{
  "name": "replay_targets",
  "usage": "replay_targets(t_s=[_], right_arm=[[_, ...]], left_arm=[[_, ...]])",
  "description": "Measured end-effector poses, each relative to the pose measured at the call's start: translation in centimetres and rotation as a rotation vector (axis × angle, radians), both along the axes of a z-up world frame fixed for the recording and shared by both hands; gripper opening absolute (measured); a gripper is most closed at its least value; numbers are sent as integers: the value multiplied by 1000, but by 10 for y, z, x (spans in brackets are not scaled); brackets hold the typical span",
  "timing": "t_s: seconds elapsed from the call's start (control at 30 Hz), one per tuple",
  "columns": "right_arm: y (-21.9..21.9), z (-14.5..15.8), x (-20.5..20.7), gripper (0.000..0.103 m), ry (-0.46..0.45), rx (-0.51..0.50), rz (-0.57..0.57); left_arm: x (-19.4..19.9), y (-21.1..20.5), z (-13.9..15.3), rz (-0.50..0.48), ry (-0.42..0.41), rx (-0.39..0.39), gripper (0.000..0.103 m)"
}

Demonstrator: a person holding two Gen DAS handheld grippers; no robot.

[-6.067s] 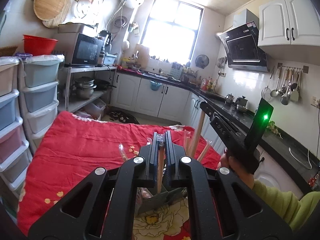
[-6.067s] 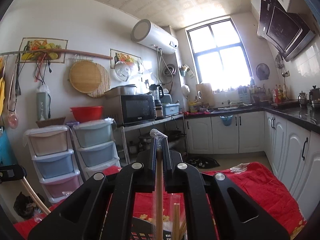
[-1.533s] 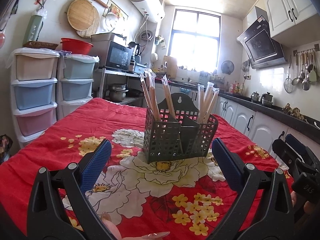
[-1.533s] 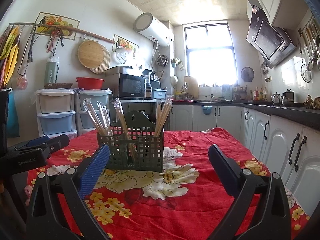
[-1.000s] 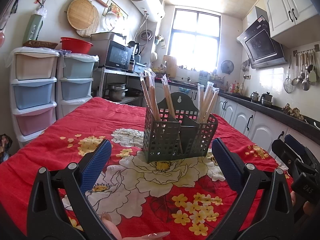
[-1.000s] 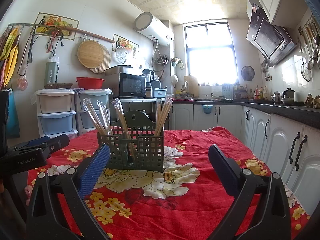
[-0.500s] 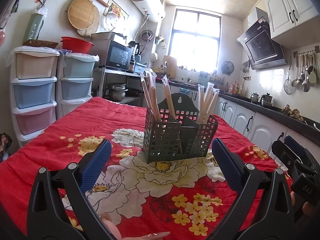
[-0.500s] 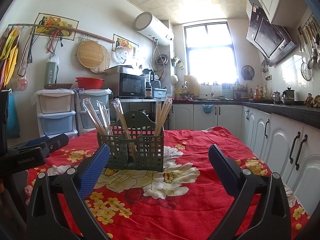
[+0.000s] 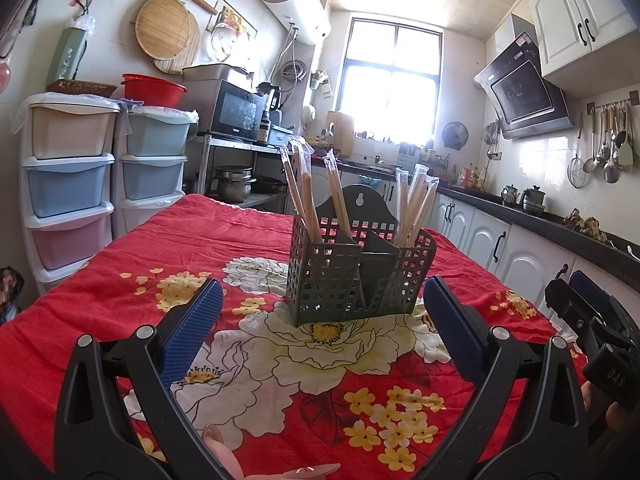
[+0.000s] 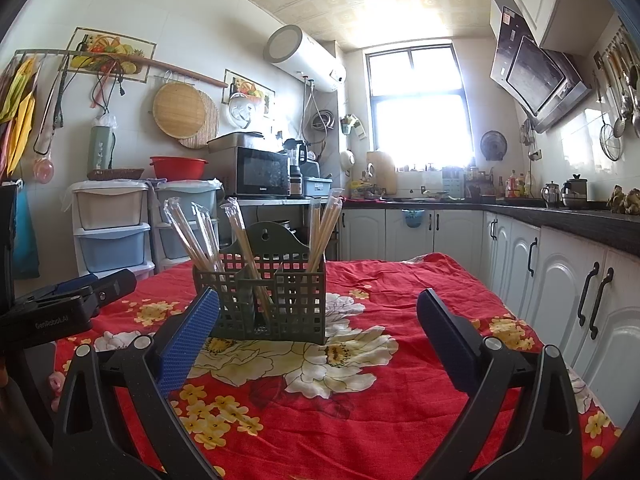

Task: Organize utensils

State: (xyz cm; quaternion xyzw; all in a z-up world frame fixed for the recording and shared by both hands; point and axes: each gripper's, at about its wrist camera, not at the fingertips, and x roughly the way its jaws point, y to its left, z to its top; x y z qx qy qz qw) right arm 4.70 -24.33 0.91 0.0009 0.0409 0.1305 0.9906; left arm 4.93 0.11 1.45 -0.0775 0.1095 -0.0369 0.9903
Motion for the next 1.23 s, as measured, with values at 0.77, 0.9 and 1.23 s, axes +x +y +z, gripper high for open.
replay_targets(t_s=[0.77, 0.9, 1.23], right_arm=[[-1, -1, 1, 97, 3, 3, -9], [-4, 1, 2, 97, 15, 20, -37], [-76, 11, 170, 97, 552, -105, -307]], left_arm=[[10, 0, -7, 16, 61, -1, 92], [15, 9, -7, 25, 107, -18, 92], [126, 118, -10, 255, 489, 95, 92]])
